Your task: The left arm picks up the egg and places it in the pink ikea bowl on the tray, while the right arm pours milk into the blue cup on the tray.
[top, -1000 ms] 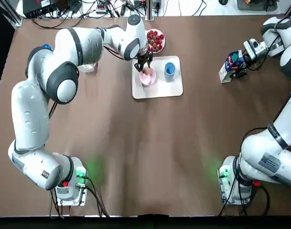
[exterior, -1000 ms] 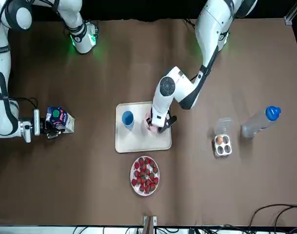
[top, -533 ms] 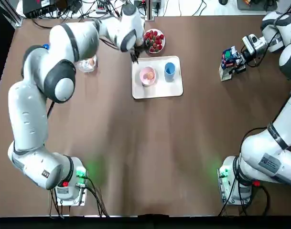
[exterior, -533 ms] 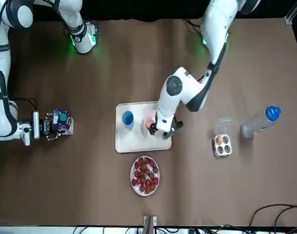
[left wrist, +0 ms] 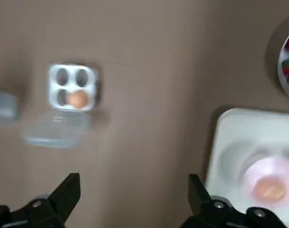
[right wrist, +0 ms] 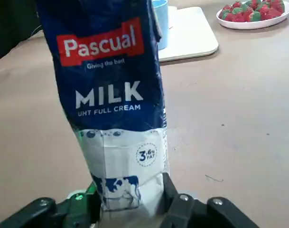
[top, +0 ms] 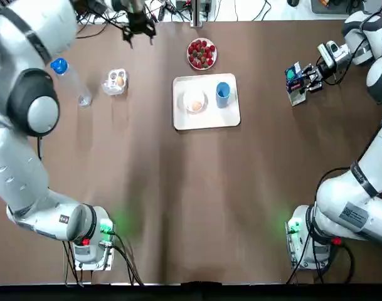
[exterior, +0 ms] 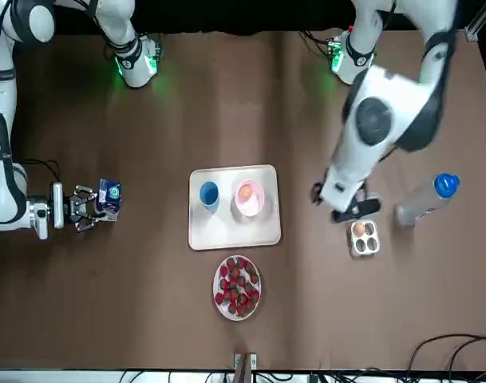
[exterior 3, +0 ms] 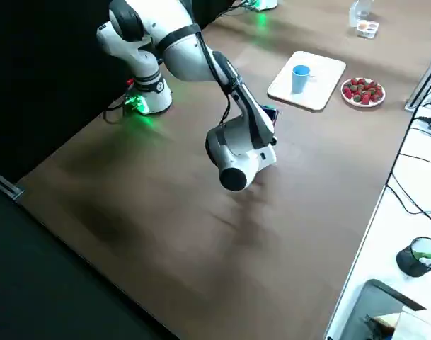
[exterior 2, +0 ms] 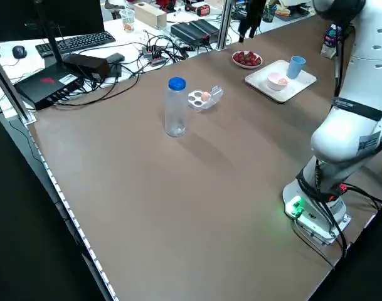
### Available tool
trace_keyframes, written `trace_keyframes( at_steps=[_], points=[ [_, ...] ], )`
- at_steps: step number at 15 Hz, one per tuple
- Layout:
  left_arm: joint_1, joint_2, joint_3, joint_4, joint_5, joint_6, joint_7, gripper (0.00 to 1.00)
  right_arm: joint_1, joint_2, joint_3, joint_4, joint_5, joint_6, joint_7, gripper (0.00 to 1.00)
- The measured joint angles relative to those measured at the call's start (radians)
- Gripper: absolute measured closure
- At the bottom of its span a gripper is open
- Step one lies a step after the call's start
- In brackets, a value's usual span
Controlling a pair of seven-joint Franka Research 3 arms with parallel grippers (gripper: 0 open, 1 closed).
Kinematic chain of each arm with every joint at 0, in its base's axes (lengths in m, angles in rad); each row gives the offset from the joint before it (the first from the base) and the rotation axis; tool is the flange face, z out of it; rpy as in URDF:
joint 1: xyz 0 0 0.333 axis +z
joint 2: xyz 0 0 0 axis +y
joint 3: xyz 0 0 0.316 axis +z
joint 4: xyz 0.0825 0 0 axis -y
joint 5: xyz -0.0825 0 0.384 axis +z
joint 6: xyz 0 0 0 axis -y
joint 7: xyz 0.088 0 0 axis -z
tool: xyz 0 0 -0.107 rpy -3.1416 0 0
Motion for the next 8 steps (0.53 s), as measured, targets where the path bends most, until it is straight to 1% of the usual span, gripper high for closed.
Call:
trace_keyframes(
  at_steps=[1,2,4,6,8],
  points=[
    [0.028,-0.035,-0.001,0.000,0.000,-0.049,0.087,0.00,0.000,0.000,0.000,0.000,0.000,-0.001,0.001,0.55],
    [0.058,-0.068,-0.002,0.000,0.000,-0.086,0.164,0.00,0.000,0.000,0.000,0.000,0.000,-0.002,0.002,0.56],
    [0.112,-0.123,-0.001,0.000,0.000,-0.119,0.268,0.00,0.000,-0.001,0.000,0.001,0.000,-0.005,0.021,0.56],
    [0.143,-0.161,0.000,-0.001,0.000,-0.127,0.302,0.00,0.004,-0.013,0.001,0.003,0.000,-0.014,0.053,0.57],
    [0.158,-0.178,0.002,-0.002,0.000,-0.128,0.308,0.00,0.020,-0.042,0.001,0.004,0.000,-0.024,0.102,0.59]
  ],
)
